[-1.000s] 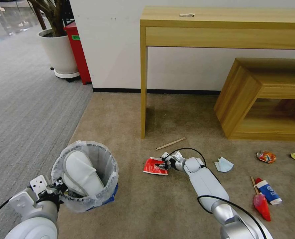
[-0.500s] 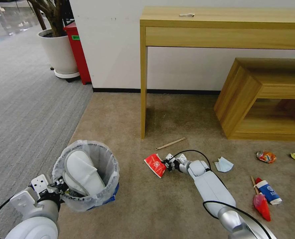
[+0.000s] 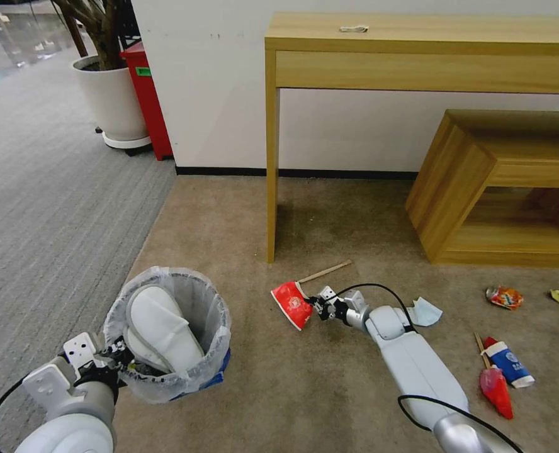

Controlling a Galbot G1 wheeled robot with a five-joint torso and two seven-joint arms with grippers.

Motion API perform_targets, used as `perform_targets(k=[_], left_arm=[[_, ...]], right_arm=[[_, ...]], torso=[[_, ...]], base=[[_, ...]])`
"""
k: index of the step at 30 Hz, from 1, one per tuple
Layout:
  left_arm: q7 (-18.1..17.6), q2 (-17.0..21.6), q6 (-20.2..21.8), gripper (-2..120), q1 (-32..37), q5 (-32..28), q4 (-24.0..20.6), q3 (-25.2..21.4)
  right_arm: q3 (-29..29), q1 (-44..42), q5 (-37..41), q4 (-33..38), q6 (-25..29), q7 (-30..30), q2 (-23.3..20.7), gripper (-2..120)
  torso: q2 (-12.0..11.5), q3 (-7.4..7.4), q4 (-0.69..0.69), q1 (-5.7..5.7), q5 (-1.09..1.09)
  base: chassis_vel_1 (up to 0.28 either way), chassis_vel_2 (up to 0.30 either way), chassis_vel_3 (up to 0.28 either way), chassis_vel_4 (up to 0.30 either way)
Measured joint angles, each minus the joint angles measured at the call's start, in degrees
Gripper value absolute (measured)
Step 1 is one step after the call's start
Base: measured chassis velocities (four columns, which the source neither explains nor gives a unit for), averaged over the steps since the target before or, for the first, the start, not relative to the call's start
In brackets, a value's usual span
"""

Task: Pick up the trash bin and place the garbage on the floor into it.

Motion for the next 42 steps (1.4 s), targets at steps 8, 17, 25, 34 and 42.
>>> perform_targets(k=[8, 17, 25, 34, 42], left_arm=[[0.4, -1.3, -0.2, 1, -0.6, 1.8, 1.9, 3.2], [1.3, -2.4, -0.5, 1, -0.8, 4.7, 2.5, 7.4], [1.5, -2.2, -0.5, 1, -0.5, 4.5, 1.3, 7.0], [1.5, -2.0, -0.5, 1, -0.6, 4.2, 1.4, 6.3], [1.4, -1.7, -0.4, 1, -0.8, 3.7, 1.4, 5.7]], right_arm=[[-3.7, -3.9, 26.9, 18.5, 3.3, -11.5, -3.6, 0], [-11.0, -2.3, 31.3, 22.8, 3.0, -16.2, -1.5, 0], [-14.1, -0.8, 25.9, 20.5, 4.7, -18.1, -0.5, 1], [-12.1, -1.6, 24.9, 20.9, 4.7, -21.1, -1.7, 32], [-8.3, -4.0, 24.6, 21.6, 7.1, -18.8, -3.5, 60]], torso=[[0.0, -0.01, 0.01, -0.01, -0.02], [0.0, 0.0, 0.02, 0.0, -0.02], [0.0, 0.0, 0.02, 0.0, -0.02], [0.0, 0.0, 0.02, 0.0, -0.02], [0.0, 0.0, 0.01, 0.0, -0.01]], base=[[0.0, 0.0, 0.0, 0.0], [0.0, 0.0, 0.0, 0.0], [0.0, 0.0, 0.0, 0.0], [0.0, 0.0, 0.0, 0.0], [0.0, 0.0, 0.0, 0.0]])
